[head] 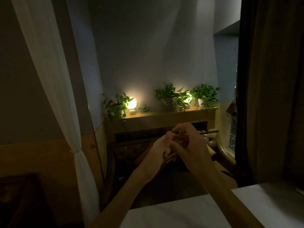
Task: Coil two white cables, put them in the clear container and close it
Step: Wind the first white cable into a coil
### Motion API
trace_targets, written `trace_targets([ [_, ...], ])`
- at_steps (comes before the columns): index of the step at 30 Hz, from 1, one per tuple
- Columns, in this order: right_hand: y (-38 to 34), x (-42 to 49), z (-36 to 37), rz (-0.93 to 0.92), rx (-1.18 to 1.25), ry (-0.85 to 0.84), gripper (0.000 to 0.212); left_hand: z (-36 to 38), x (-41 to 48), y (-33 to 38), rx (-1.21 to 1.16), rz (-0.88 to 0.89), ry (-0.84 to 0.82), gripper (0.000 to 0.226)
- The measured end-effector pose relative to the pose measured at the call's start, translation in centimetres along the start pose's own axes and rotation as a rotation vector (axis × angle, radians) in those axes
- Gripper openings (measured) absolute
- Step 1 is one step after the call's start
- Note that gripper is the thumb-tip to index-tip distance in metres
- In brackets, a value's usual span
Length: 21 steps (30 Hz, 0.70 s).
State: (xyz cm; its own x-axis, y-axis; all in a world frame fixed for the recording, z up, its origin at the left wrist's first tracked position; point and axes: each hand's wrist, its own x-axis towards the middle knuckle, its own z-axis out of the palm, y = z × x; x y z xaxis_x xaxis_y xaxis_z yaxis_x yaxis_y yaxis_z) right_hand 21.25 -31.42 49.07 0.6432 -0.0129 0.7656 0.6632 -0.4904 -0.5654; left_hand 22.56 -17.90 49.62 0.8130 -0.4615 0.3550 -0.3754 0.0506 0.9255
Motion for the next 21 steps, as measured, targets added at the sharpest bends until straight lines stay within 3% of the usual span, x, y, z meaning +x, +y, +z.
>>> trace_targets([
  [3, 0.2, 0.0, -0.2, 0.051, 0.028, -0.03, 0.03, -0.2, 0.0, -0.5, -0.021, -0.002, -0.045, 0.047],
  [7, -0.1, -0.2, -2.2, 0.115, 0.15, -0.288, 0.01, -1.1, 0.3, -0.7, -0.15, -0.055, 0.056, 0.03],
  [10, -0.6, 0.4, -4.1, 0.092, -0.221, -0.731, 0.018, -1.5, 0.5, -1.5, 0.159, 0.038, 0.107, 0.017],
  [12, -1.5, 1.7, -5.0, 0.023, -0.354, -0.856, 0.025, -0.9, 0.0, -1.9, 0.276, 0.076, -0.004, 0.015],
  [14, -2.4, 3.5, -5.4, -0.129, -0.379, -0.76, 0.027, 0.3, -0.8, -1.6, 0.135, 0.079, -0.01, 0.019],
  [17, -1.3, 5.4, -4.4, -0.304, -0.156, -0.491, 0.021, 1.3, -1.2, -0.6, -0.205, 0.023, 0.198, 0.024],
  [19, 0.4, 5.5, -2.5, -0.205, 0.101, -0.339, 0.013, 1.7, -1.2, 0.1, -0.311, 0.032, 0.198, 0.036],
  [21, 1.4, 4.2, 0.0, 0.067, 0.428, -0.27, 0.005, 1.4, -0.8, 0.6, -0.407, 0.053, 0.141, 0.047],
])
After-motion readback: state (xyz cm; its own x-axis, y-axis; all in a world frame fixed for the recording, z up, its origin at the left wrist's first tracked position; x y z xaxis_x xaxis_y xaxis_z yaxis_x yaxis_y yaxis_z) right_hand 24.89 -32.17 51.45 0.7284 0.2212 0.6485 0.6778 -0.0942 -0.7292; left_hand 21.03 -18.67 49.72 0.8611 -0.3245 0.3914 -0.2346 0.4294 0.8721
